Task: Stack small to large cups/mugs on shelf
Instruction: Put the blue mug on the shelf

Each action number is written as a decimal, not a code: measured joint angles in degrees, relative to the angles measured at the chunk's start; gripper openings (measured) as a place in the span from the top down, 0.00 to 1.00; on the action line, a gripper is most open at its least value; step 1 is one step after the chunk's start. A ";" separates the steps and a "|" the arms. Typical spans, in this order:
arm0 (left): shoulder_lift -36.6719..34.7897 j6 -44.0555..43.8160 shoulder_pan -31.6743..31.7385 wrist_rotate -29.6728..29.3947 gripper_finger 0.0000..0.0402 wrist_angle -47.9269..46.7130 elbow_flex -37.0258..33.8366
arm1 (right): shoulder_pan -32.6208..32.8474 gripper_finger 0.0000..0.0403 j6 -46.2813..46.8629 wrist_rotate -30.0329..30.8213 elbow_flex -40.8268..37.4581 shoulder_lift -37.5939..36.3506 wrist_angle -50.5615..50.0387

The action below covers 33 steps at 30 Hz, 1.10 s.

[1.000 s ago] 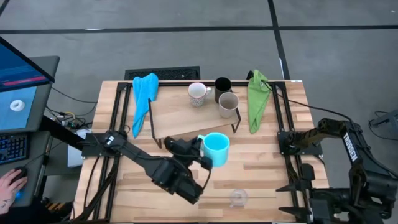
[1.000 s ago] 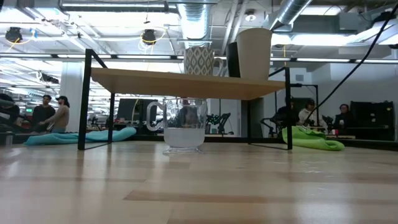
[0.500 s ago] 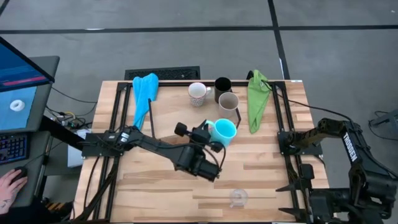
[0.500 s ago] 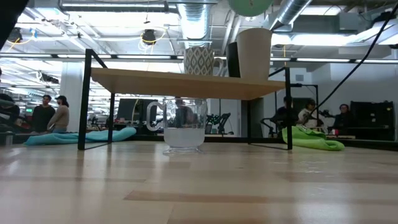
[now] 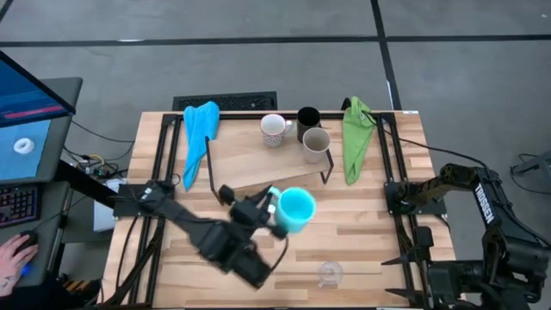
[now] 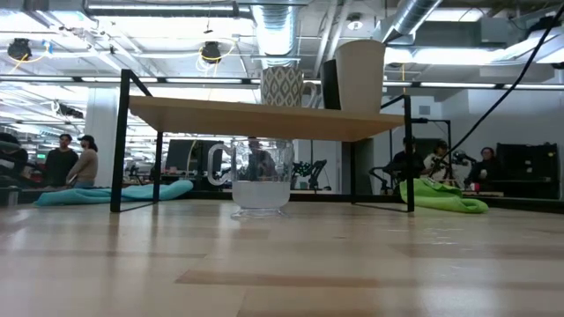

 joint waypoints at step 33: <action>-12.01 -33.87 9.80 1.24 1.00 2.28 -44.58 | -4.16 0.37 1.49 0.02 -0.02 0.00 -1.52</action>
